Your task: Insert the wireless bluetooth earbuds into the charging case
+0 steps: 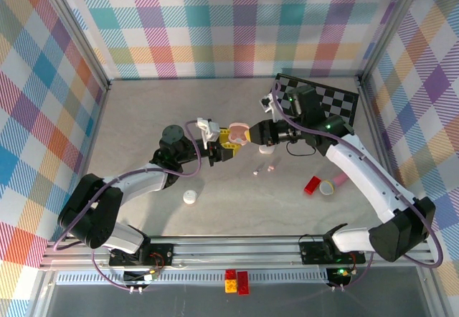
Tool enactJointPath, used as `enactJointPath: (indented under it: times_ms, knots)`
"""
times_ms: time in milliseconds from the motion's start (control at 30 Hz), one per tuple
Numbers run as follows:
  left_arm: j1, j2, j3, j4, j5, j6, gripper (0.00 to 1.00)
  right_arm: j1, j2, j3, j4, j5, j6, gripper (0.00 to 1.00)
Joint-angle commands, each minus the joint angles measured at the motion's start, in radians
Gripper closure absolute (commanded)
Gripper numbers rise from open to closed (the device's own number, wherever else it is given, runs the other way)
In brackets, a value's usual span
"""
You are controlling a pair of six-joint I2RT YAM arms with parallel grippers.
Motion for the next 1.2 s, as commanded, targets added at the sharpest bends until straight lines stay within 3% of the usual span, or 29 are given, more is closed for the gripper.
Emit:
enactJointPath:
  times_ms: [0, 700, 967, 1167]
  knots:
    - [-0.017, 0.004, 0.033, 0.075, 0.012, -0.011, 0.60, 0.006, 0.010, 0.023, 0.037, -0.029, -0.011, 0.77]
    - [-0.023, 0.010, 0.030, 0.134, 0.009, -0.045, 0.60, 0.008, 0.048, 0.009, 0.021, -0.011, -0.029, 0.76]
    - [-0.023, 0.006, 0.028, 0.131, 0.007, -0.043, 0.61, 0.007, 0.026, 0.019, 0.007, 0.023, -0.023, 0.67]
    - [-0.015, 0.005, 0.011, 0.153, -0.014, -0.046, 0.60, 0.007, -0.044, -0.014, 0.030, 0.022, -0.053, 0.53]
